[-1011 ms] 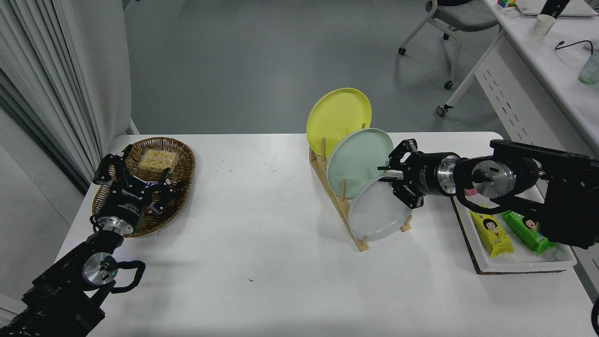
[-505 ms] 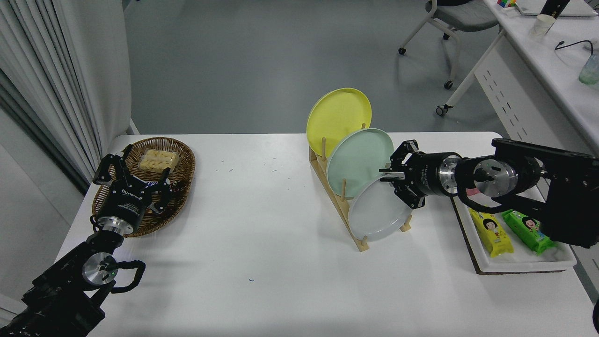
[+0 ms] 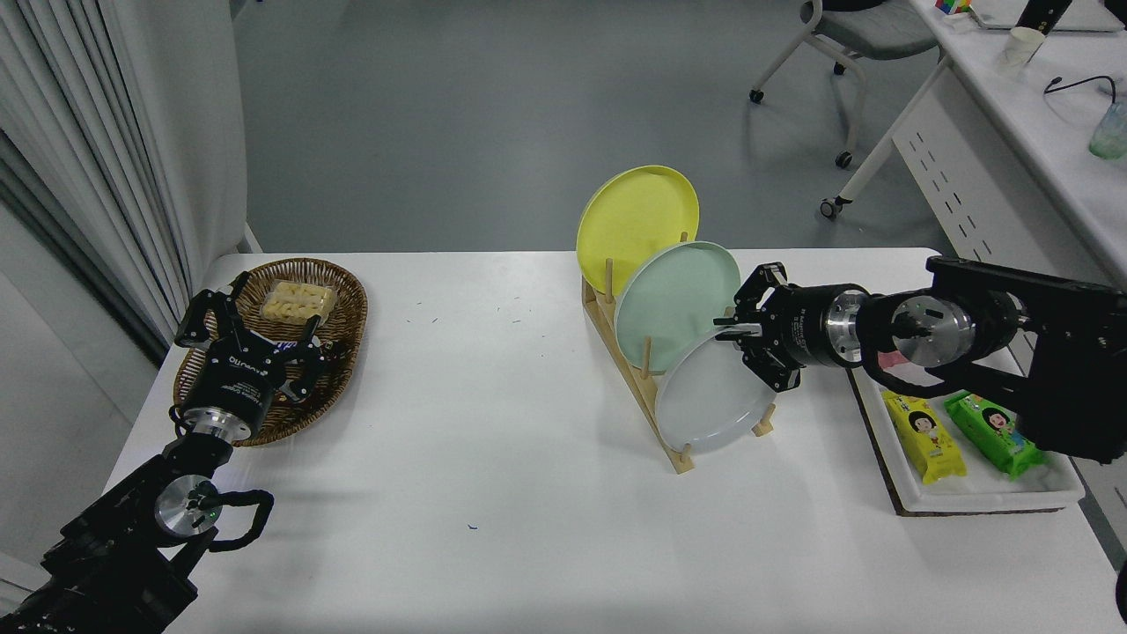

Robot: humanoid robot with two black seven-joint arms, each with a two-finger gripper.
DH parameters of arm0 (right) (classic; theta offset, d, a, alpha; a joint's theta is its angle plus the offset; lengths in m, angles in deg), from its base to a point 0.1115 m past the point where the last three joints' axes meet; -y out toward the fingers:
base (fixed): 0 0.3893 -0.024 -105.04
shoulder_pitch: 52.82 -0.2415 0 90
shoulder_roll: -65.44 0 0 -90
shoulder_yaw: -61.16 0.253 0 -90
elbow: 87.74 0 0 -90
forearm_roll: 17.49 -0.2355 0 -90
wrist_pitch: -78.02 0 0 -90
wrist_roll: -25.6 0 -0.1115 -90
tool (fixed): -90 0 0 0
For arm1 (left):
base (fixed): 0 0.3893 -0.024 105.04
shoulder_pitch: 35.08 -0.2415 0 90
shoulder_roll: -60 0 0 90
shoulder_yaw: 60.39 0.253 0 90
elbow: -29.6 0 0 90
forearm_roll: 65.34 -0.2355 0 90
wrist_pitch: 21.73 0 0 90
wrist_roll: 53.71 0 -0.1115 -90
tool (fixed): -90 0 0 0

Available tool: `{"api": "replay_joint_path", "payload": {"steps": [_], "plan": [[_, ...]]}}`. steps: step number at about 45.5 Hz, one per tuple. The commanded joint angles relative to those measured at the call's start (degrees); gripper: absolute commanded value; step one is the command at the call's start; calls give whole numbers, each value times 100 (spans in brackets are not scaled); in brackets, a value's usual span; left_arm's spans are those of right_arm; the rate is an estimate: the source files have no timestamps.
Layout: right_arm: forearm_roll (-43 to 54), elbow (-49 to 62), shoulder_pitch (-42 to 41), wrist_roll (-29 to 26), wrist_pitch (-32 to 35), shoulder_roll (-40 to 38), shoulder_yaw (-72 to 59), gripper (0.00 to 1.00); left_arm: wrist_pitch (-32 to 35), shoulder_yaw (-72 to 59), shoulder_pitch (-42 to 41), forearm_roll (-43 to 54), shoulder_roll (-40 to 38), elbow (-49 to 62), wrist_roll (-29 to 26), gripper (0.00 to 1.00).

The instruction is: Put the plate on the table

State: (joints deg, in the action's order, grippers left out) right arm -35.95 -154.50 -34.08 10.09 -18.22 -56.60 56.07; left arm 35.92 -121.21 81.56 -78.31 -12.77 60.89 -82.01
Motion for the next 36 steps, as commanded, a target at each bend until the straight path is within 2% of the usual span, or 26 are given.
{"api": "replay_joint_path", "payload": {"steps": [1, 36], "plan": [[0, -4, -2, -13, 0, -13, 0, 14, 0, 0, 0, -4, 0, 0, 0, 98], [0, -13, -47, -110, 0, -30, 9, 9, 0, 9, 0, -4, 0, 0, 0, 98]]}}
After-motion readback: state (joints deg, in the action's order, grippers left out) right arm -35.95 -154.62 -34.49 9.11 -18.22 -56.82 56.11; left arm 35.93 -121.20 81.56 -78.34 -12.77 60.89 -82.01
